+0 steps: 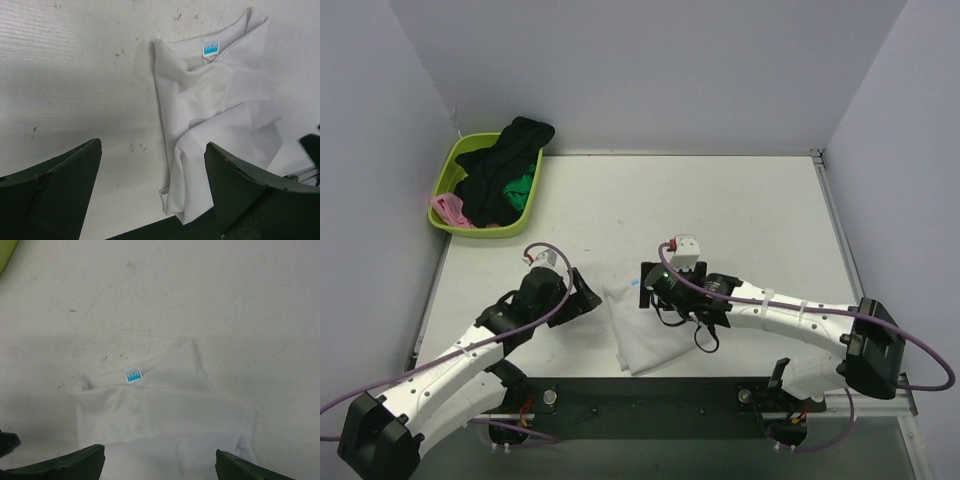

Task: Fold and stack the t-shirts

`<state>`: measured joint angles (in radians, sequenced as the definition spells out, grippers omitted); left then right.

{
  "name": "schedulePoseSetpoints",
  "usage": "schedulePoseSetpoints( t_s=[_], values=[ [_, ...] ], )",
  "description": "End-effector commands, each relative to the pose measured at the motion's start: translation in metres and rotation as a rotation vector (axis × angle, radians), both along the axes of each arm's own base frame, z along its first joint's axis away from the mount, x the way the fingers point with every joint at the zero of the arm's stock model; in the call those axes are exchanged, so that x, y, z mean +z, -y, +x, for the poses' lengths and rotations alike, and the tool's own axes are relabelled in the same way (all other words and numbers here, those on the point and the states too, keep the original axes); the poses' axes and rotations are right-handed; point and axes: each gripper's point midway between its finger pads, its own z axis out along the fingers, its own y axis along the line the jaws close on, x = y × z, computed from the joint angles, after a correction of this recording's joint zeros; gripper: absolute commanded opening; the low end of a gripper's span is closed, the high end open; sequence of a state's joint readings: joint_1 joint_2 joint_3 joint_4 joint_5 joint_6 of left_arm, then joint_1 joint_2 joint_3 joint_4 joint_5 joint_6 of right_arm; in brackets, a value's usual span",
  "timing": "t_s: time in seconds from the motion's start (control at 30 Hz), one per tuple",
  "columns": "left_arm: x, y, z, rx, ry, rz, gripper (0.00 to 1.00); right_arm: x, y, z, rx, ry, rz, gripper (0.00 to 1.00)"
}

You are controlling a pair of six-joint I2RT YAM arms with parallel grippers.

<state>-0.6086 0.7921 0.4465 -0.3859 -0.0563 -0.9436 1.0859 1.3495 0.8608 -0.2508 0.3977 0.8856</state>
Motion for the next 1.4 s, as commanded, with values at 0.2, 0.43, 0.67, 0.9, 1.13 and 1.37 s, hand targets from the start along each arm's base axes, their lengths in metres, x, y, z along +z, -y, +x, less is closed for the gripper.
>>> schedulePoseSetpoints(
  t_s=[0.2,0.43,0.67,0.9,1.13,1.37],
  values=[
    [0.009,0.047,-0.019,-0.152,-0.039,-0.079,0.83,0.019,0.079,0.011,0.013,-0.021,-0.369,0.92],
    [0.012,0.069,-0.025,-0.167,-0.026,-0.095,0.64,0.0,0.099,0.008,-0.017,-0.089,-0.394,0.9],
    [-0.004,0.08,-0.019,-0.169,-0.019,-0.071,0.54,-0.007,0.102,0.003,-0.025,-0.1,-0.38,0.9],
    [-0.011,0.083,-0.013,-0.159,-0.006,-0.047,0.54,-0.011,0.103,0.001,-0.026,-0.107,-0.35,0.9],
    [-0.018,0.084,-0.012,-0.158,-0.005,-0.039,0.46,-0.016,0.105,-0.002,-0.035,-0.123,-0.34,0.9],
    [-0.022,0.085,-0.014,-0.164,-0.012,-0.047,0.14,-0.02,0.1,0.002,-0.038,-0.132,-0.309,0.89]
  ],
)
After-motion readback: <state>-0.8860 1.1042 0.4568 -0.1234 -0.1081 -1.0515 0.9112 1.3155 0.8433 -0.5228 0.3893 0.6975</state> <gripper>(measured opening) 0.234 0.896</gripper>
